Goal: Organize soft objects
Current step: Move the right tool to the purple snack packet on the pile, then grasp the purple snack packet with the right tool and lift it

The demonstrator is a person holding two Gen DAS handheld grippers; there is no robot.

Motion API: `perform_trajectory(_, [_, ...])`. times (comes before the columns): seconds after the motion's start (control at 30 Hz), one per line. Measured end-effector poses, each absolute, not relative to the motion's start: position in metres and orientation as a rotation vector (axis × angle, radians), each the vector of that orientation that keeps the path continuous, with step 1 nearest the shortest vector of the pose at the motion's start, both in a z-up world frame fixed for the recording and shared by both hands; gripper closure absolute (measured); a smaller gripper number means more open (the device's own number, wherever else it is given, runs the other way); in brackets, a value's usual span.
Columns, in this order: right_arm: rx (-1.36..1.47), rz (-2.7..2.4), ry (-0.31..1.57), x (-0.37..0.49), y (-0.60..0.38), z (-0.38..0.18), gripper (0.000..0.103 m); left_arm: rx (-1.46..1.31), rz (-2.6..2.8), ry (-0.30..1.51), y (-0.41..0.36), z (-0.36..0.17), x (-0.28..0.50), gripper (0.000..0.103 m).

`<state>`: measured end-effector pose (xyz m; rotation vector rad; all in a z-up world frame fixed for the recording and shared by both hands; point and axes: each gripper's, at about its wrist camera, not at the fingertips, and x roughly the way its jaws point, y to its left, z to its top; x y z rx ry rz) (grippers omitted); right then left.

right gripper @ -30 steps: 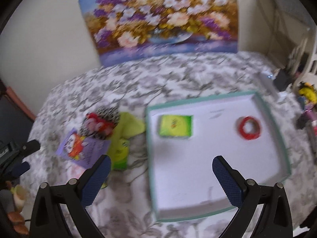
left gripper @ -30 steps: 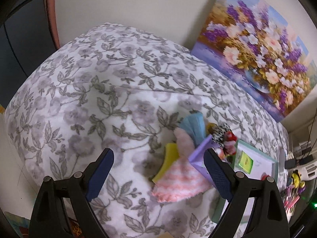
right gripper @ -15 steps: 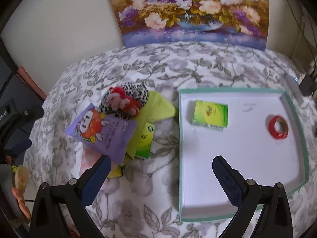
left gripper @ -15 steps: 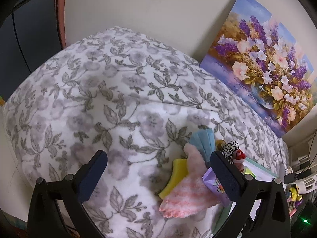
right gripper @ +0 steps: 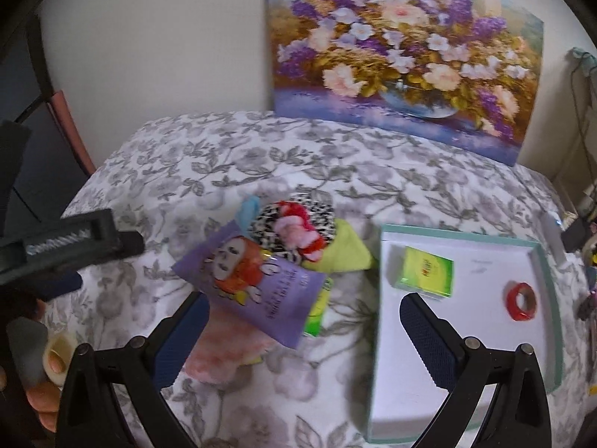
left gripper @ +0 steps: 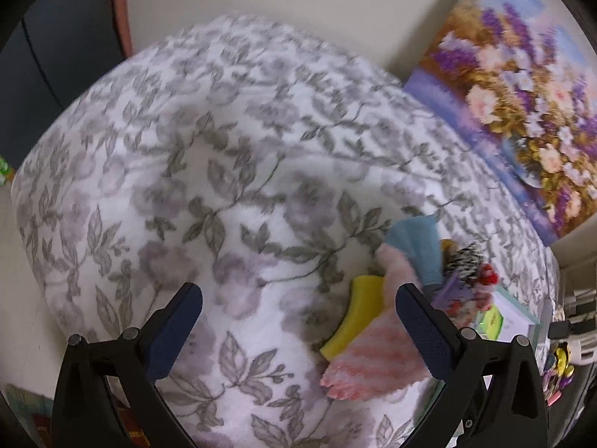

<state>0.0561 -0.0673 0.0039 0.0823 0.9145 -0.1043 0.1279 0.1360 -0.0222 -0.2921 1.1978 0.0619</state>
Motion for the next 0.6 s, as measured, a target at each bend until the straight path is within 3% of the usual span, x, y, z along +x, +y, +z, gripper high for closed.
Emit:
perform_trajectory(0.5, [0.048, -0.051, 0.966, 0.090, -0.041, -0.031, 0.002, -0.423, 0.152, 1.347, 0.153, -0.069, 0.143, 0.000])
perform_trajectory(0.6, [0.037, -0.051, 0.988, 0.094, -0.039, -0.040, 0.008, -0.424, 0.142, 1.351, 0.151, -0.070, 0.146, 0.000])
